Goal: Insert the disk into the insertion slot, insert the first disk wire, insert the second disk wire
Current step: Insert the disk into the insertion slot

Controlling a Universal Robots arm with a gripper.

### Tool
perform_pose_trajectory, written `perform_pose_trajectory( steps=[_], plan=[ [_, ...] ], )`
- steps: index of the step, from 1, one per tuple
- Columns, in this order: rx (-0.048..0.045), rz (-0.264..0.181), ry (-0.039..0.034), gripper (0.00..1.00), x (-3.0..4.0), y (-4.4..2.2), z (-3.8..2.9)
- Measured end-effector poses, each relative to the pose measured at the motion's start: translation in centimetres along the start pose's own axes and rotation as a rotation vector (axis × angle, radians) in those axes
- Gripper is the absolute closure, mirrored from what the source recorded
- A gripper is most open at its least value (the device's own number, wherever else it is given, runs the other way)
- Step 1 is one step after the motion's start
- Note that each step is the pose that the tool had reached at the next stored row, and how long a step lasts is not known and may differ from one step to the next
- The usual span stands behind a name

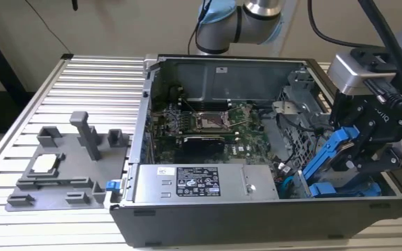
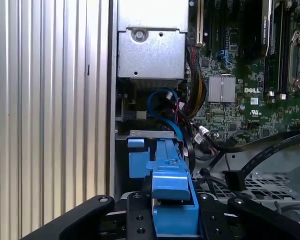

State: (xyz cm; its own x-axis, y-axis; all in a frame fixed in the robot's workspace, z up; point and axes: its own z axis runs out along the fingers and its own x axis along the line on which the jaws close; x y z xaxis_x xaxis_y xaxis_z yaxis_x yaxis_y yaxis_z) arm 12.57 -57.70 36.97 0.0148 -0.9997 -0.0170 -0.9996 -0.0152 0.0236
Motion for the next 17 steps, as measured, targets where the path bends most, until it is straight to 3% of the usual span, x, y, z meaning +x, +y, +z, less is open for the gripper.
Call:
perform_pose_trajectory(
  steps=[7,8,10,13,15,17],
  plan=[
    [-0.0002,0.0,0.0,0.66,0.0,0.0,0.18],
    [-0.0001,0.0,0.0001,0.6,0.0,0.0,0.18],
    [-0.0002,0.0,0.0001,0.6,0.0,0.0,0.14],
    [-0.0002,0.0,0.0001,0.6,-0.01,0.01,-0.52],
    [0.0002,0.0,-0.0004,0.6,-0.02,0.01,-0.58],
    [0.0132,-0.001,0.0003,0.6,-0.05,0.01,-0.61]
  ],
)
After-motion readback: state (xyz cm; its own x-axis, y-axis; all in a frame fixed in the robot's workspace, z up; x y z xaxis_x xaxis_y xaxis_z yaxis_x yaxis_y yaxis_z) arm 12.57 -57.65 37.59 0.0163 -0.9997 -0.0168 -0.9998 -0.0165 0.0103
